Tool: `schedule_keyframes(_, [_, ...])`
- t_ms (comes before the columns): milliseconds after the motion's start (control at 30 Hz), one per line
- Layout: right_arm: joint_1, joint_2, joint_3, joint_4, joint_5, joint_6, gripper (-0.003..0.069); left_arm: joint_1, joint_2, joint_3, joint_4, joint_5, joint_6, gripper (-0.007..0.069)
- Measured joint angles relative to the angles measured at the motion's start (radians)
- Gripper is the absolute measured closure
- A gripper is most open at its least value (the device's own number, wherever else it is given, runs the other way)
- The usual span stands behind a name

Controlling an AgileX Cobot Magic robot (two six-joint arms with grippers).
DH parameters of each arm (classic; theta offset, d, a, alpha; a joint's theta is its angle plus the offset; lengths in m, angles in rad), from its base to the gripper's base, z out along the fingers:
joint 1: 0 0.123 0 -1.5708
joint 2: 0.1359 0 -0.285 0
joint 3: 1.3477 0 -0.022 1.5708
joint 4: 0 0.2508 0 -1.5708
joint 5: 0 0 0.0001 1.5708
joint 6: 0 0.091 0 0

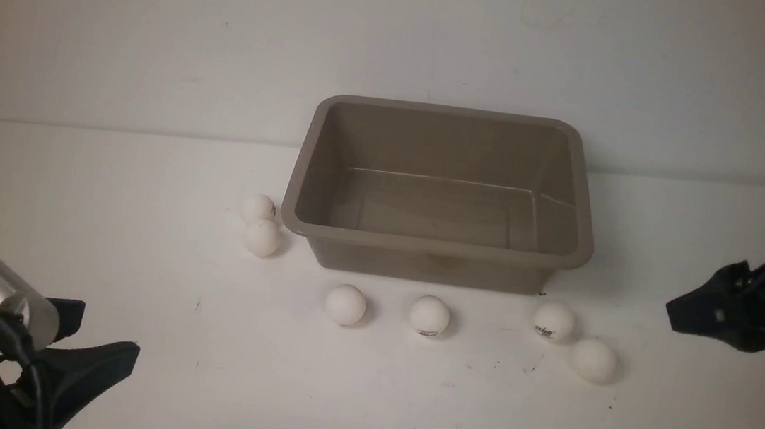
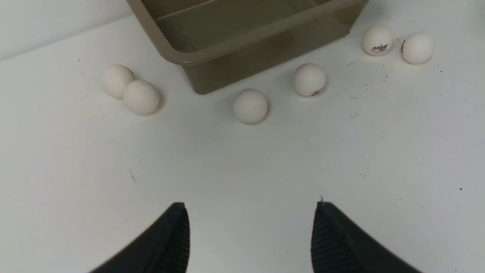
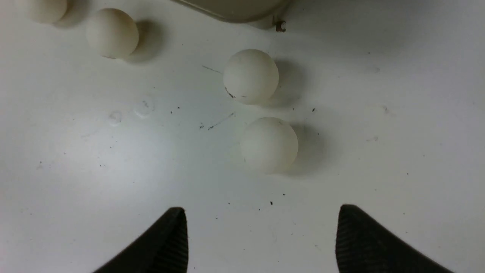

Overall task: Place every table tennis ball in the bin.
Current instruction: Use the right arm to clamp the table tennis ball closest to it

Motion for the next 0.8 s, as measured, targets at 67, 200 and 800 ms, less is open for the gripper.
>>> schedule_keyframes(67, [0.003,0.037,-0.001,0.000,-0.002,-0.008,0.0186,0.000,0.000,0.000,-0.001,0.000,0.011,0.0230])
schedule_keyframes(200, [0.041,0.110,-0.001,0.000,-0.048,-0.023,0.0186,0.000,0.000,0.000,-0.001,0.000,0.018,0.0230])
schedule_keyframes(800, [0.112,0.276,-0.122,-0.027,-0.088,0.026,0.0176,0.000,0.000,0.000,-0.001,0.000,0.021,0.0230])
